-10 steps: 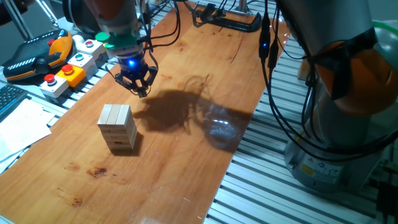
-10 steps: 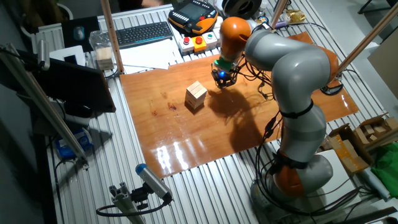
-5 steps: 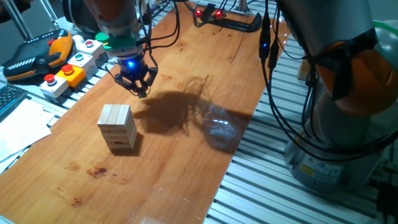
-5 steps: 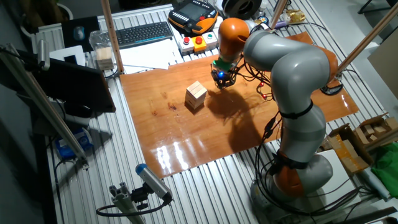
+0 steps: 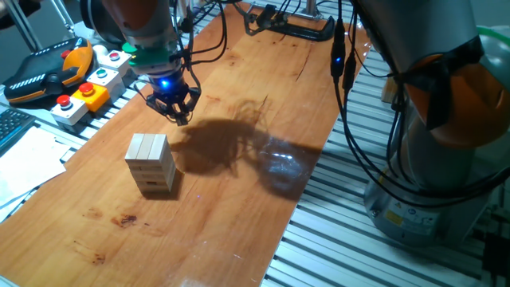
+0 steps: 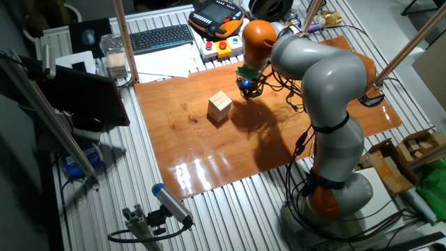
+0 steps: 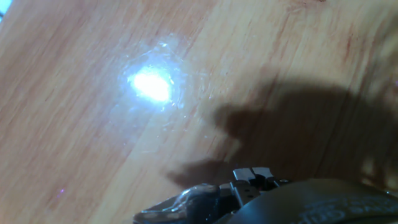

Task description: Play Jenga

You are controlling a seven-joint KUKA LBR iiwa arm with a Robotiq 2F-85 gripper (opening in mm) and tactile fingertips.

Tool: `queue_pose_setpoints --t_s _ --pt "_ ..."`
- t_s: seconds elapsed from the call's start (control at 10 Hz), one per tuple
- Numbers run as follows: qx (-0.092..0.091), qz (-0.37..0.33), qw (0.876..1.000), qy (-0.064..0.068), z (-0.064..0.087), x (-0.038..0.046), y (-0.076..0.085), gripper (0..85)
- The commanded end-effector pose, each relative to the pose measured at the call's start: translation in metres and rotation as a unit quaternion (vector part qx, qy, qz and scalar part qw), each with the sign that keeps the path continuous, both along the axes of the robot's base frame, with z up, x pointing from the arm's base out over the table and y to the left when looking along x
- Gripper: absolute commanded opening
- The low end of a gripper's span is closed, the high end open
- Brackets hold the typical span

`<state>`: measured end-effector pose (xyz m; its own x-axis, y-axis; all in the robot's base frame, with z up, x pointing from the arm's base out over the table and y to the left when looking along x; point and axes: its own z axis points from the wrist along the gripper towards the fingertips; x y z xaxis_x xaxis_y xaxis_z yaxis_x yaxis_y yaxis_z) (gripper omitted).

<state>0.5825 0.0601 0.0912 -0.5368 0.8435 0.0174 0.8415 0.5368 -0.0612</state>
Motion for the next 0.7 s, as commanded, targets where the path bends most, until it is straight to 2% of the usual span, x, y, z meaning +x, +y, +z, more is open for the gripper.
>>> queue_pose_setpoints --t_s 0.0,0.2,0.3,0.4,0.6 --pt "0.012 -0.024 1.0 -0.001 -0.0016 0.0017 -0.0006 0.7" --pt "0.013 -0.066 0.998 -0.009 -0.0052 0.0058 0.0002 0.7" --pt "0.013 -0.047 0.999 -0.011 -0.0051 0.0059 0.0013 0.7" --pt "0.017 -0.016 1.0 -0.008 -0.0063 0.007 0.0025 2.7" --pt "0.007 -0.014 1.0 0.003 -0.0091 0.0086 0.0039 10.7"
